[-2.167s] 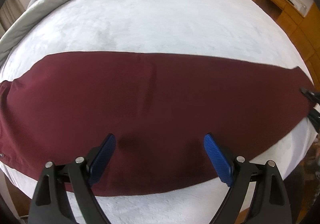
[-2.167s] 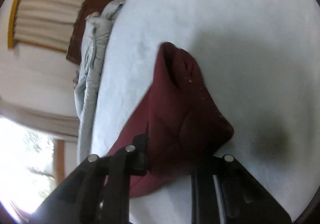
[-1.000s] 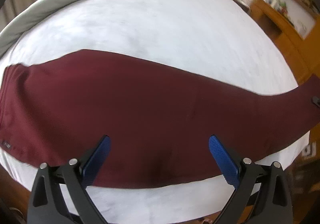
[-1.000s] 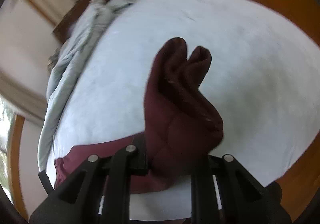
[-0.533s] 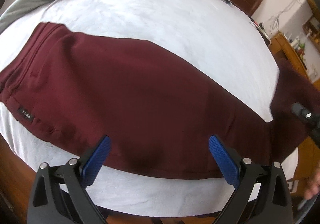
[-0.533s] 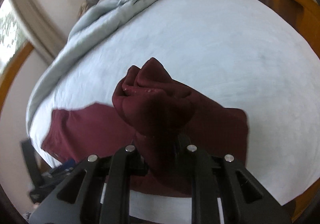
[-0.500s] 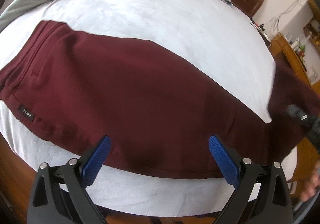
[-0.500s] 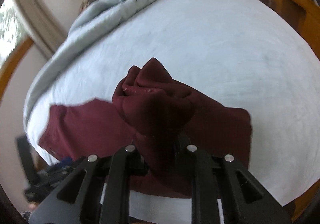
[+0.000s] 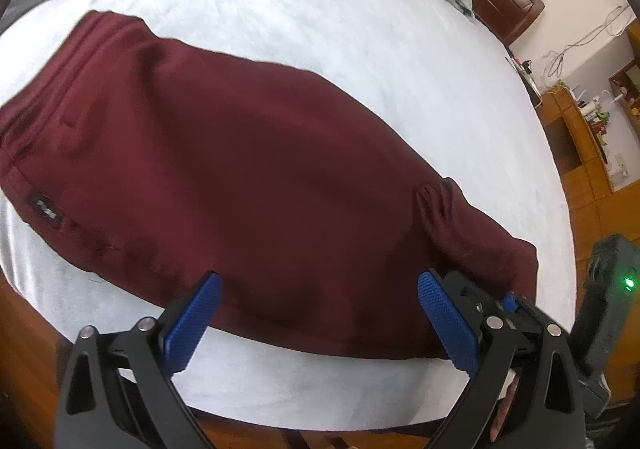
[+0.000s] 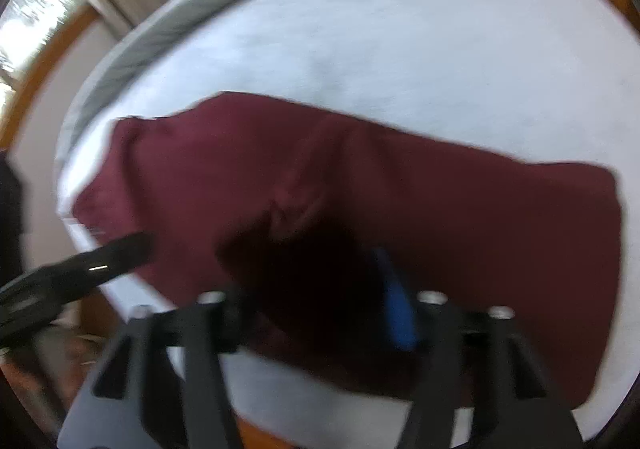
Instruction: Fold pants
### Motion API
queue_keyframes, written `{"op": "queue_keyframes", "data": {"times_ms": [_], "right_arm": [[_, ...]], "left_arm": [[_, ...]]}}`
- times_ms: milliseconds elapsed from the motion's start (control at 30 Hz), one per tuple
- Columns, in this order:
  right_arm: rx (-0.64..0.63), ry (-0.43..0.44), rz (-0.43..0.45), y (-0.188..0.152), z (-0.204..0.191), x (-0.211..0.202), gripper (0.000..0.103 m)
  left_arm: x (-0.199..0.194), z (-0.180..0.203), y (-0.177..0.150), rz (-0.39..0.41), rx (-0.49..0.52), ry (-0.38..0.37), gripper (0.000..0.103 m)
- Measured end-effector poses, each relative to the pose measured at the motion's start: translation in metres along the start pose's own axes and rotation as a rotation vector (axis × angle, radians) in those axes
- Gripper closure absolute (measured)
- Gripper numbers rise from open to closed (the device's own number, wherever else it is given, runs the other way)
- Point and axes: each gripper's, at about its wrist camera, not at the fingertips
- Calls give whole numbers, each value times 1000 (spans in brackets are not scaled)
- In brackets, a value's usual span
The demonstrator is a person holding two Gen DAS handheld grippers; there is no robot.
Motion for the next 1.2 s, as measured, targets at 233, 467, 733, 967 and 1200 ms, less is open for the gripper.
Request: {"op": "queue_keyframes", "data": {"times_ms": [233,467,733,967,1200], "right_arm": [[185,377,-70,-8,48,-57,27],[389,317,127,-19,136,-127,27],[452,260,166,-34,163,-131,27],[481,247,137,-43,172,-114,27],[515,238,145,-46,178,-118,27]], "left_arm": [[22,14,10,-81,-53,-140,4],[58,49,15,-178,-38,-176,4],[75,80,7,-231,-51,-192,19],[68,73,7,-196,-23,-103,76],[21,54,13,-29,-31,-119,84]]}}
Point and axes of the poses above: each gripper's, at about its wrist camera, not at the fingertips, and x roughly the way its jaws point, z to its right, y to its top, and after that the axes turned 10 degrees about x, right-handed
